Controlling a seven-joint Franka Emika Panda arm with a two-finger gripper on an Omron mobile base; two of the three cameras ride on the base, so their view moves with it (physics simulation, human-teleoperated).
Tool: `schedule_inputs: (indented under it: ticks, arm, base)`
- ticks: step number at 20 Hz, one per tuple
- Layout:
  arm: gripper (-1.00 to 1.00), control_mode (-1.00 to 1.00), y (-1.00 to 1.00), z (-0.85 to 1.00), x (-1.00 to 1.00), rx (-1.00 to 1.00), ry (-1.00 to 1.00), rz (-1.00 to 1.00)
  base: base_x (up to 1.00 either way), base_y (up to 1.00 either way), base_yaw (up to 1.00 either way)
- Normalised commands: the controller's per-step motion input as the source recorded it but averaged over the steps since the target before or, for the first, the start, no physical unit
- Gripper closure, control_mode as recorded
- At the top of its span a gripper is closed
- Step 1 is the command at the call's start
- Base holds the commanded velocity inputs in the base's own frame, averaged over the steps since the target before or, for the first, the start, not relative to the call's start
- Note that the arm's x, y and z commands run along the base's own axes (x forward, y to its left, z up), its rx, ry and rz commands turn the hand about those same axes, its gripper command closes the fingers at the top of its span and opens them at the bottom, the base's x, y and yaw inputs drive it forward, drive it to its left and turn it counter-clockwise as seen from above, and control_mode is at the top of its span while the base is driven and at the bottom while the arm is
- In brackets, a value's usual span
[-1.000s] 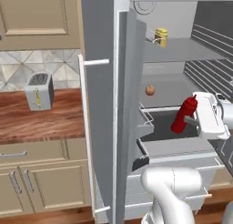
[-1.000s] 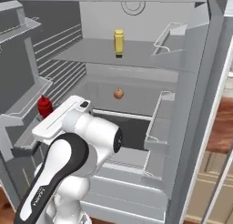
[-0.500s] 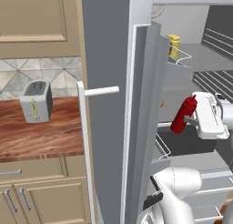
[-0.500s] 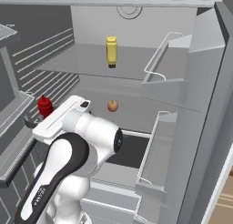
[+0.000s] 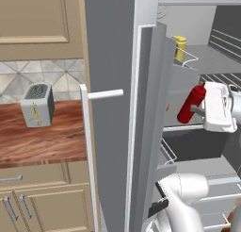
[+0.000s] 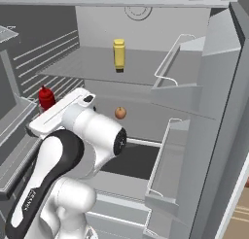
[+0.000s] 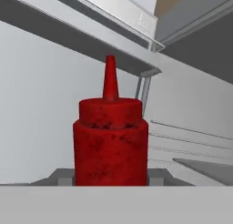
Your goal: Place the mustard and ketchup from the counter to the top shelf of the fridge. If the existing items in the fridge are on the top shelf, move them to other shelves.
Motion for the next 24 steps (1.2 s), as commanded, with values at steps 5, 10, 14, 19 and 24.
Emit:
schedule_inputs:
  ticks: [5, 10, 14, 19, 24]
  arm:
    - [1.00, -1.00, 0.00, 0.59, 0.30, 0.00, 0.00, -0.17]
    - [1.00, -1.00, 0.00, 0.55, 0.48, 0.00, 0.01, -0.12]
    - [1.00, -1.00, 0.00, 0.43, 0.49, 0.00, 0.05, -0.07]
    - [1.00, -1.00, 0.01, 0.15, 0.40, 0.00, 0.06, 0.00]
    - [1.00, -1.00, 0.20, 0.00, 0.36, -0.01, 0.05, 0.00]
  base:
    - [0.00, 0.00, 0.00]
    - [0.00, 0.00, 0.00]
    - [0.00, 0.00, 0.00]
    - [0.00, 0.00, 0.00]
    - [0.00, 0.00, 0.00]
